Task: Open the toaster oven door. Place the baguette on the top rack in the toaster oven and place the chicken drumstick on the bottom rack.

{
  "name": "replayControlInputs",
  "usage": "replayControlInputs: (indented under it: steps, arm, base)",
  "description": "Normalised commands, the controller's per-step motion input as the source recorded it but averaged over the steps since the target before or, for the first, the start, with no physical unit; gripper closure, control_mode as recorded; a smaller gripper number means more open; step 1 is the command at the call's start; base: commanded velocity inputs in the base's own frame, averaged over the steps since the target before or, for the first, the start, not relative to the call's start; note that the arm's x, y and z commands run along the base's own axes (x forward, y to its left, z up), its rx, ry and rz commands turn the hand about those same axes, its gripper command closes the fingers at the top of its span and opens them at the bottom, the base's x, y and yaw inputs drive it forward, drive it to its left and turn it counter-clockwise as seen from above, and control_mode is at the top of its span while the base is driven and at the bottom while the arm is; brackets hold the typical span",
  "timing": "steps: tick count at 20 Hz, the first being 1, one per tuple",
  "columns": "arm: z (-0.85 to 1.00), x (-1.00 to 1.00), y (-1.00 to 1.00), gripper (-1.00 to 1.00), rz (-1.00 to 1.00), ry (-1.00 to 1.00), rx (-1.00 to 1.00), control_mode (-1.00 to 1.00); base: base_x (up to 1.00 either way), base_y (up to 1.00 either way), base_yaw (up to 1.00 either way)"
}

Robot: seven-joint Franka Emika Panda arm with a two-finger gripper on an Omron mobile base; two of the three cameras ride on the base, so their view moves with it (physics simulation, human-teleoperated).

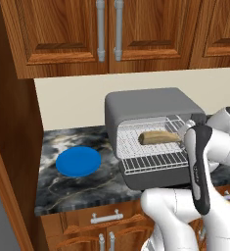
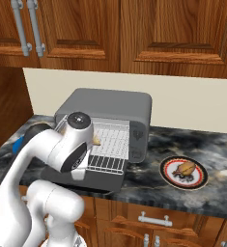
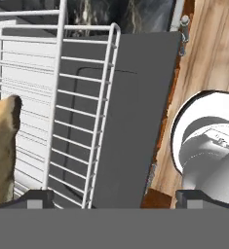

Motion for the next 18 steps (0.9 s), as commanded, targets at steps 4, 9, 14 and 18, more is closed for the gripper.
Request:
replayControlInputs:
  steps: [4,9,14,18]
  arm:
    - [-0.11,0.14,0.0,-1.0,0.08,0.05,0.0,-1.0]
    - [-0.04,-0.42,-0.01,-1.0,0.07,-0.06,0.0,-1.0]
    - [-0.06,-0.49,0.0,-1.0,0.08,-0.07,0.0,-1.0]
    - [-0.14,0.09,0.0,-1.0,0.01,0.03,-0.02,-1.0]
  base:
    - [0.0,0.0,0.0]
    - [0.0,0.0,0.0]
    - [0.0,0.0,0.0]
    - [0.0,0.0,0.0]
